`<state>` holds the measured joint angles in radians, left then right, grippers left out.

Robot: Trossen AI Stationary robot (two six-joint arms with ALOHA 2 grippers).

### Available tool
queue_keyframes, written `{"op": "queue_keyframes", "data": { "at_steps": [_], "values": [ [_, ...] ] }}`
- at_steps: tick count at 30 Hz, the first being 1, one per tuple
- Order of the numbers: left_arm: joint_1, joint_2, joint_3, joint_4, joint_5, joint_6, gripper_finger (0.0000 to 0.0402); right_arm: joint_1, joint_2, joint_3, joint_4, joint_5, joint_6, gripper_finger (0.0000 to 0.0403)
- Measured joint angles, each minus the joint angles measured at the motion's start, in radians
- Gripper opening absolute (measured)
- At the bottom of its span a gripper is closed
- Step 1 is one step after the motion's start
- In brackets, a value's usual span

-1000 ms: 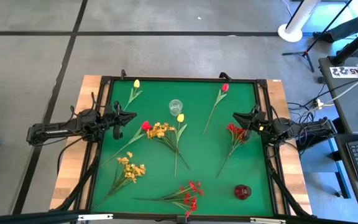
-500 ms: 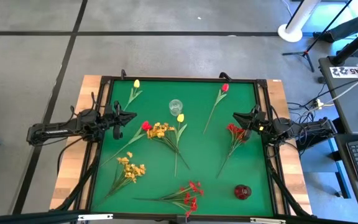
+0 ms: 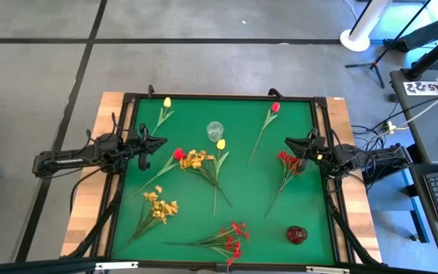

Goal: Sort flowers into vase by color

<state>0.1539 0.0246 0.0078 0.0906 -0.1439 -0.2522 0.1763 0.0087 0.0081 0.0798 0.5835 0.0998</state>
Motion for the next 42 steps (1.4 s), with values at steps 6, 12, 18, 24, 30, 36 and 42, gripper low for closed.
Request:
{"op": "queue_keyframes", "data": {
  "at_steps": [6,12,18,24,30,36,42],
  "values": [
    [0.0,0.0,0.0,0.0,0.0,0.0,0.0005,0.0,0.0,0.0,0.026,0.0,0.0,0.0049],
    [0.0,0.0,0.0,0.0,0.0,0.0,0.0005,0.0,0.0,0.003,0.05,0.0,0.031,0.0049],
    [0.0,0.0,0.0,0.0,0.0,0.0,0.0005,0.0,0.001,0.086,-0.095,-0.034,0.228,0.0049],
    [0.0,0.0,0.0,0.0,0.0,0.0,0.0005,0.0,0.072,0.272,-0.405,-0.026,0.471,0.0049],
    [0.0,0.0,0.0,0.0,0.0,0.0,0.0005,0.0,0.276,0.473,-0.673,-0.1,0.612,0.0049],
    [0.0,0.0,0.0,0.0,0.0,0.0,0.0005,0.0,0.556,0.648,-1.066,-0.31,0.929,0.0049],
    [0.0,0.0,0.0,0.0,0.0,0.0,0.0005,0.001,0.754,0.672,-1.14,-0.546,1.101,0.0053]
  ]
}}
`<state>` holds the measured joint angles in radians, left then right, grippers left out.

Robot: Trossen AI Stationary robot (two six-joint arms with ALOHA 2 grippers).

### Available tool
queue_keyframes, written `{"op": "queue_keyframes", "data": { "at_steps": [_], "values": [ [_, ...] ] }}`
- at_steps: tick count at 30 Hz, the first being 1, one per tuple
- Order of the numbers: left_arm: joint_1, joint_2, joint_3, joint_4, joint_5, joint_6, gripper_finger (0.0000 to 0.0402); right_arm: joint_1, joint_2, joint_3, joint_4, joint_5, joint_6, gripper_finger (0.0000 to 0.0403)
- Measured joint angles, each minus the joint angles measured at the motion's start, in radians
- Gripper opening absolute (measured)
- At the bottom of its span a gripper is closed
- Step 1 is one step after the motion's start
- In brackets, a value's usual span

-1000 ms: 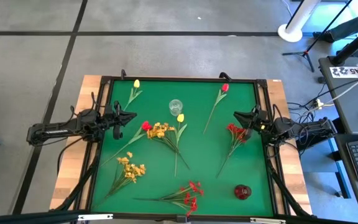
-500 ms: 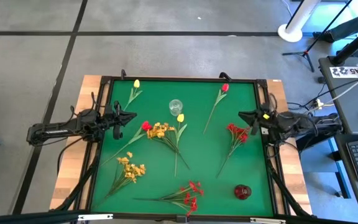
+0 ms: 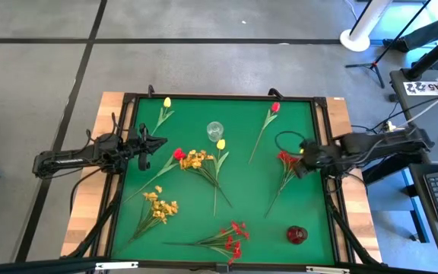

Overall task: Sort flowers into vase by color
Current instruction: Put the middle right red flower into the red vase

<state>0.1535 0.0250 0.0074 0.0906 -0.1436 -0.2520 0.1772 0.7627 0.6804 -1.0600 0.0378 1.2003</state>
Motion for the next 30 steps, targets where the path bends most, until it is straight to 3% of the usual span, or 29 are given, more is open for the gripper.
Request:
{"op": "queue_keyframes", "data": {
  "at_steps": [7,14,18,23,30],
  "values": [
    [0.0,0.0,0.0,0.0,0.0,0.0,0.0005,0.0,0.146,0.0,0.064,-0.057,0.056,0.0128],
    [0.0,0.0,0.0,0.0,0.0,0.0,0.0005,0.0,0.254,-0.002,0.041,-0.031,0.282,0.0236],
    [0.0,0.0,0.0,0.0,0.0,0.0,0.0005,0.0,0.283,-0.036,0.062,-0.036,0.387,0.0278],
    [0.0,0.0,0.0,0.0,0.0,0.0,0.0005,0.0,0.283,-0.101,0.207,-0.041,0.473,0.0298],
    [0.0,0.0,0.0,0.0,0.0,0.0,0.0005,-0.001,0.295,-0.221,0.329,-0.031,0.545,0.0292]
  ]
}}
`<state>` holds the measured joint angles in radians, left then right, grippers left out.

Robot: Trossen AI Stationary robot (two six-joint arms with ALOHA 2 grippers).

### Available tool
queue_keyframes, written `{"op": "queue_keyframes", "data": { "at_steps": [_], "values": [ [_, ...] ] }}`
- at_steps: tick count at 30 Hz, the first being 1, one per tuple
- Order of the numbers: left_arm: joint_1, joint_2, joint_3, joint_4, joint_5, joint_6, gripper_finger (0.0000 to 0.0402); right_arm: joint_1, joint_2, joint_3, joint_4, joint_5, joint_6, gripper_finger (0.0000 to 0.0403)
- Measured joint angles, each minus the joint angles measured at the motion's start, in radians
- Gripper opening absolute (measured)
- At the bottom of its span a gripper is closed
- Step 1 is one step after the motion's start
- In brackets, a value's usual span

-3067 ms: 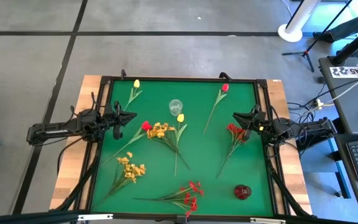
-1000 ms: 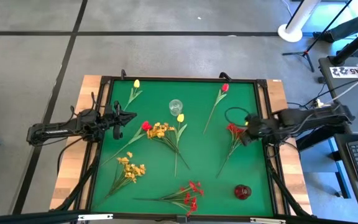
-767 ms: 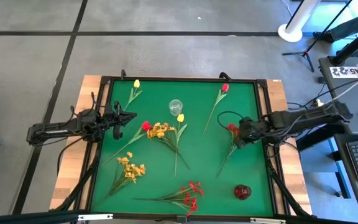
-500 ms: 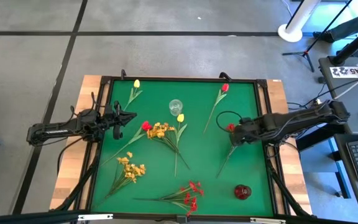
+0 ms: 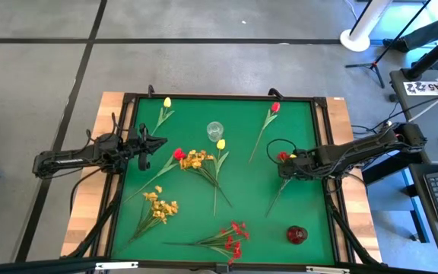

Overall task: Sort flowers into vase by color
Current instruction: Put the middle right red flower into the red vase

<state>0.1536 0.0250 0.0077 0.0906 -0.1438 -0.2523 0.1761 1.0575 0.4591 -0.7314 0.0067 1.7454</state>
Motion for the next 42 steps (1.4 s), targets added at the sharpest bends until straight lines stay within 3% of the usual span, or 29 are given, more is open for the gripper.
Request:
{"op": "queue_keyframes", "data": {
  "at_steps": [8,16,20,28,32,37,42],
  "values": [
    [0.0,0.0,0.0,0.001,0.0,0.0,0.0005,0.002,0.015,-0.063,0.011,0.08,-0.005,0.0236],
    [0.0,0.0,0.0,0.0,0.0,0.0,0.0005,0.002,0.0,-0.047,-0.003,0.137,-0.169,0.0086],
    [0.0,0.0,0.0,0.0,0.0,0.0,0.0005,-0.002,-0.011,0.002,-0.025,0.271,-0.285,0.0014],
    [0.0,0.0,0.0,0.0,0.0,0.0,0.0005,0.0,-0.131,0.198,-0.222,0.471,-0.531,0.0008],
    [0.0,0.0,0.0,0.0,0.0,0.0,0.0005,0.036,-0.241,0.283,-0.2,0.567,-0.692,0.0008],
    [0.0,0.0,0.0,0.0,0.0,0.0,0.0005,0.208,-0.413,0.285,-0.025,0.691,-0.919,0.0006],
    [0.0,0.0,0.0,0.0,0.0,0.0,0.0005,0.438,-0.542,0.171,0.272,0.773,-1.175,0.0005]
  ]
}}
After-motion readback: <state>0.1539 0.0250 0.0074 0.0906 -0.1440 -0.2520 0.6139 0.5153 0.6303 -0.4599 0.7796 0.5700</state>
